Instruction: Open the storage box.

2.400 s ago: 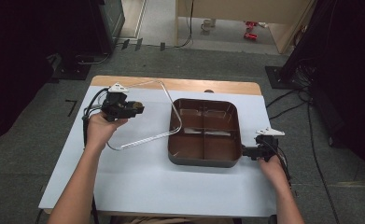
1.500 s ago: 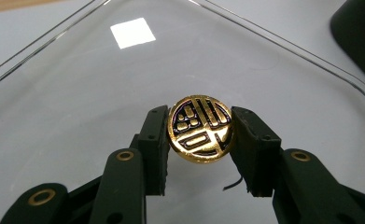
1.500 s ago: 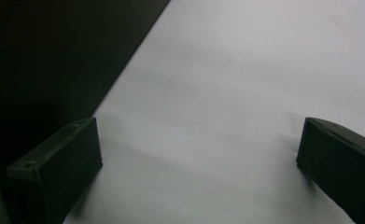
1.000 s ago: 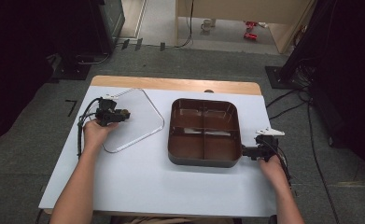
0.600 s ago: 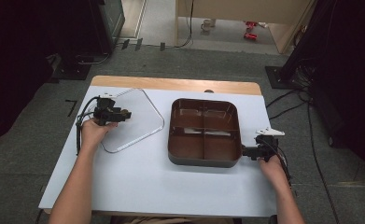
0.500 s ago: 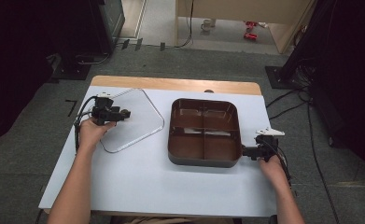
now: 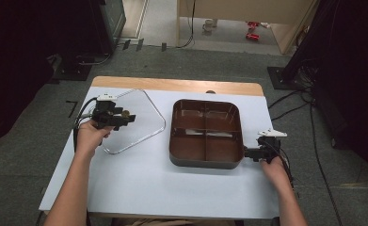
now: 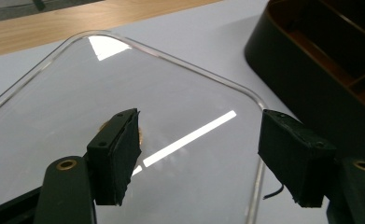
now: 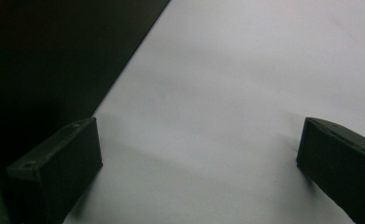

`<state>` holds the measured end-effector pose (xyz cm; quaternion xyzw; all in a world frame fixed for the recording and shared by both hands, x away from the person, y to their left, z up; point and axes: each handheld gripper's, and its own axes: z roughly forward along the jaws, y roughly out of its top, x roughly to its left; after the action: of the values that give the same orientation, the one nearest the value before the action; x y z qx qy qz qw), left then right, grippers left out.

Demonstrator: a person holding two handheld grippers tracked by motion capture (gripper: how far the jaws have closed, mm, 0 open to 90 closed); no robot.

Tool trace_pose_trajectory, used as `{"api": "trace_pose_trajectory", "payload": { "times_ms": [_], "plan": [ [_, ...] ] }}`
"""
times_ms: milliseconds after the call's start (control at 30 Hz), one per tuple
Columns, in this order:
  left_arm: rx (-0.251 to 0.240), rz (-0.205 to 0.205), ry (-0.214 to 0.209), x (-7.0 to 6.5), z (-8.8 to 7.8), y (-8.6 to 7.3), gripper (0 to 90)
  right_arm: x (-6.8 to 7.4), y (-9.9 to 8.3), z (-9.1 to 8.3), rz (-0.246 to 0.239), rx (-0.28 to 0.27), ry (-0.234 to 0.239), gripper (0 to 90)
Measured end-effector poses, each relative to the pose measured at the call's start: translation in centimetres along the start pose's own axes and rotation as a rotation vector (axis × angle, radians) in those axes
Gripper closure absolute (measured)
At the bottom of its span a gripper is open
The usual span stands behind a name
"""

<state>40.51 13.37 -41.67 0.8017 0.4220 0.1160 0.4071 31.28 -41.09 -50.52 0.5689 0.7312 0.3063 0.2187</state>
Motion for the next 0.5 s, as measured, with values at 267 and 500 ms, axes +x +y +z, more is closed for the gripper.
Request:
{"api": "trace_pose_trajectory", "payload": {
  "times_ms": [267,500],
  "plan": [
    [0.006,0.081,-0.029,-3.0,-0.4,-1.4,27.3,0.0,0.0,0.0,0.0,0.0,0.0,0.0],
    [-0.012,0.126,-0.041,-4.8,-0.6,-2.4,25.2,0.0,0.0,0.0,0.0,0.0,0.0,0.0]
  ]
}}
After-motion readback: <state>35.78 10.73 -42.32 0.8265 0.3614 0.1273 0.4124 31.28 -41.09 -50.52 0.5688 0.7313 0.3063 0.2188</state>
